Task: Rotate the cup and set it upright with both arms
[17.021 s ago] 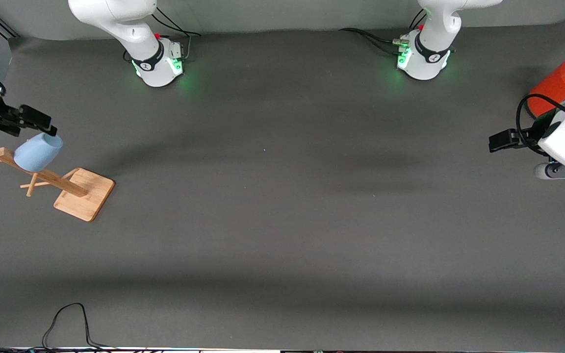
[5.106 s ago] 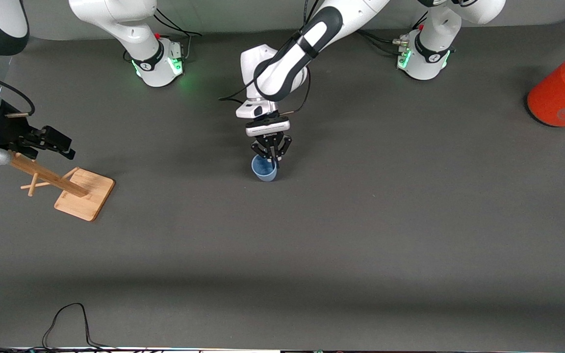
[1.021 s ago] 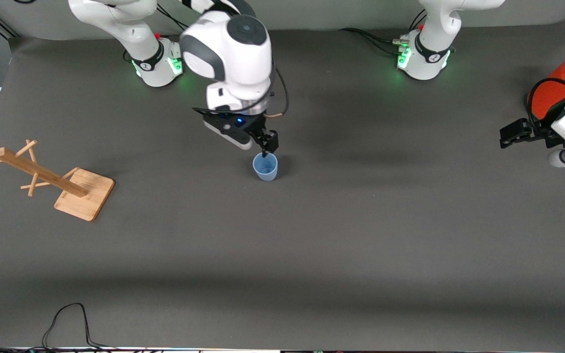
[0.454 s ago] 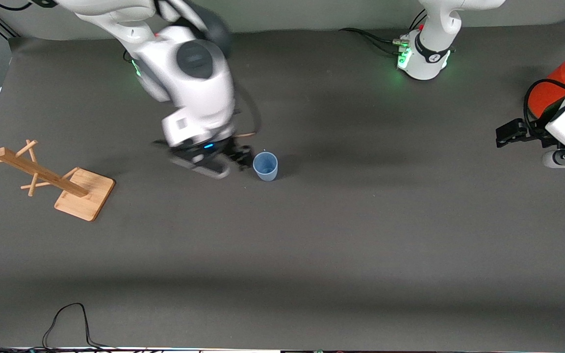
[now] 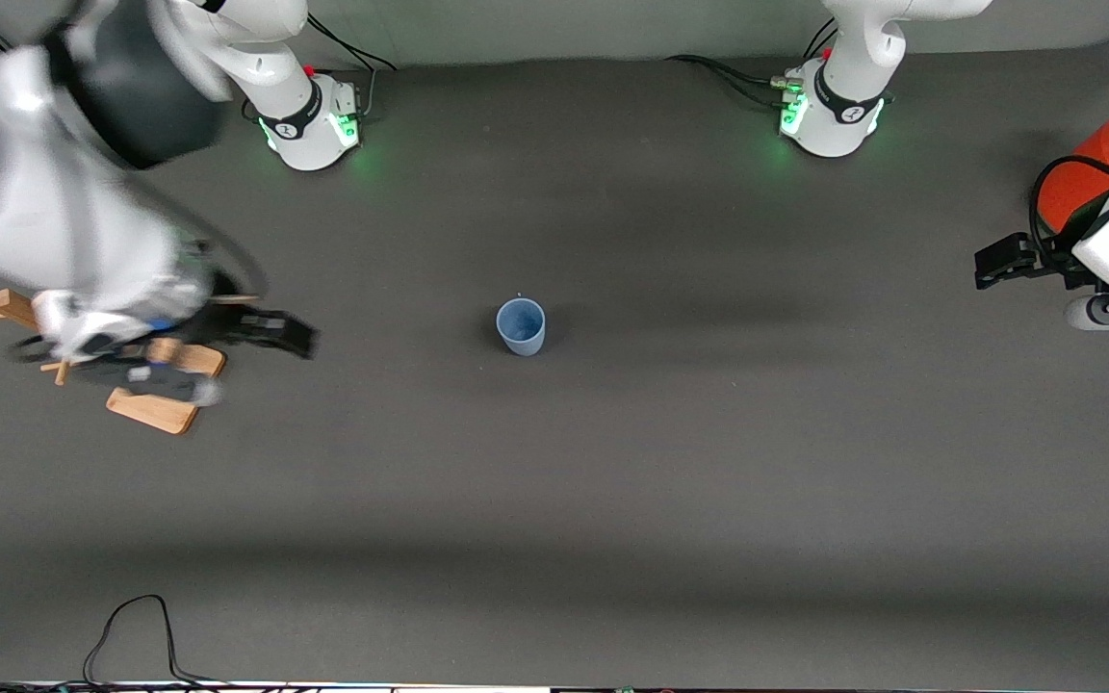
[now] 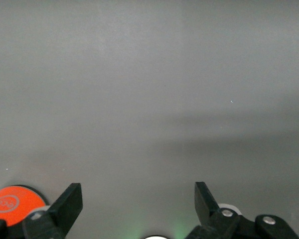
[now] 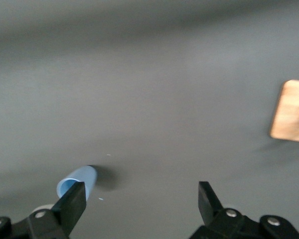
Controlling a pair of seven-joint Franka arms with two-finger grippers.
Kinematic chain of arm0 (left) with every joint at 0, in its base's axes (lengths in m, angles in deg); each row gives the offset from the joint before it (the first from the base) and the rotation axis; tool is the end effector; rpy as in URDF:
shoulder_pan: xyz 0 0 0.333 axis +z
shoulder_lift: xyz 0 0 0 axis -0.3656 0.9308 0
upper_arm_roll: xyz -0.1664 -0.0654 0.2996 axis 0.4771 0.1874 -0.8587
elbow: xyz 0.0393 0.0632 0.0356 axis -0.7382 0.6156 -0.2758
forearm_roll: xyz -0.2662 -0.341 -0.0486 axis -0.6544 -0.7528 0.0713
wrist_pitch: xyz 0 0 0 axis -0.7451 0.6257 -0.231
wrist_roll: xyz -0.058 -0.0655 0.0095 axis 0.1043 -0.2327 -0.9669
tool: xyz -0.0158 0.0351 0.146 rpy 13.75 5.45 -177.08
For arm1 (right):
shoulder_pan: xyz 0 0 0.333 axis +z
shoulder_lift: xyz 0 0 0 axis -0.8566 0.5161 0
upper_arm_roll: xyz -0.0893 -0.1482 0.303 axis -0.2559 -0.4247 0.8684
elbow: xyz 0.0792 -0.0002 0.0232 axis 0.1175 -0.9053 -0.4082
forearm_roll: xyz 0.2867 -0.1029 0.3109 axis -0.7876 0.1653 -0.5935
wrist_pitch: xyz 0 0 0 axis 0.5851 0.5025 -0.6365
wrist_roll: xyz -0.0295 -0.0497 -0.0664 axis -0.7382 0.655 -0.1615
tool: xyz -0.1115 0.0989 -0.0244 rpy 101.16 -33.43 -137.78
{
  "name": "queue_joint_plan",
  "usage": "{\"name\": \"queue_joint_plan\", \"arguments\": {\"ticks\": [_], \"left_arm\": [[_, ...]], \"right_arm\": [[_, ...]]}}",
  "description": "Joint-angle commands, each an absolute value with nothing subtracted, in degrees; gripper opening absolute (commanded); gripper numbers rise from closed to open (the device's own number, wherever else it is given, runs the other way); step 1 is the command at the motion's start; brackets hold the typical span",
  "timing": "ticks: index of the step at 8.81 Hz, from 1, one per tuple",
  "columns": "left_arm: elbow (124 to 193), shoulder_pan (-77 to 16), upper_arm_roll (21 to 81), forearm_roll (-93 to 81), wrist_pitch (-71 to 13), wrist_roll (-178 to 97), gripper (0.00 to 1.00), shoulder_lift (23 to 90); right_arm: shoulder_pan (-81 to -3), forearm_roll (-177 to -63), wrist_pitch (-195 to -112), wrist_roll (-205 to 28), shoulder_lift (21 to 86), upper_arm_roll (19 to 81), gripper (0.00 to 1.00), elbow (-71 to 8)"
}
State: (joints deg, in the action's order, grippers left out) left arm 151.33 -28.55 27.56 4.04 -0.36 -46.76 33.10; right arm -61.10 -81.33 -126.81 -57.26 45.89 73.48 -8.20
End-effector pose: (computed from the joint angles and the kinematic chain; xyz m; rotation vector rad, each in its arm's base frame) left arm 0.5993 -0.0192 0.5669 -3.1067 0.0525 0.1720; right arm 0.6648 0.1563 0.5666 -3.0826 0.3013 0.0956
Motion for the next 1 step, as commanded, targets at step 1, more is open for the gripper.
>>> {"name": "queue_joint_plan", "arguments": {"ticks": [1], "left_arm": [[149.7,-28.6,27.5,3.7,1.2,-47.2,1.00,33.6]], "right_arm": [[-60.0,-83.3,-123.6,-64.8,43.4,67.7,1.00,-8.4]]}}
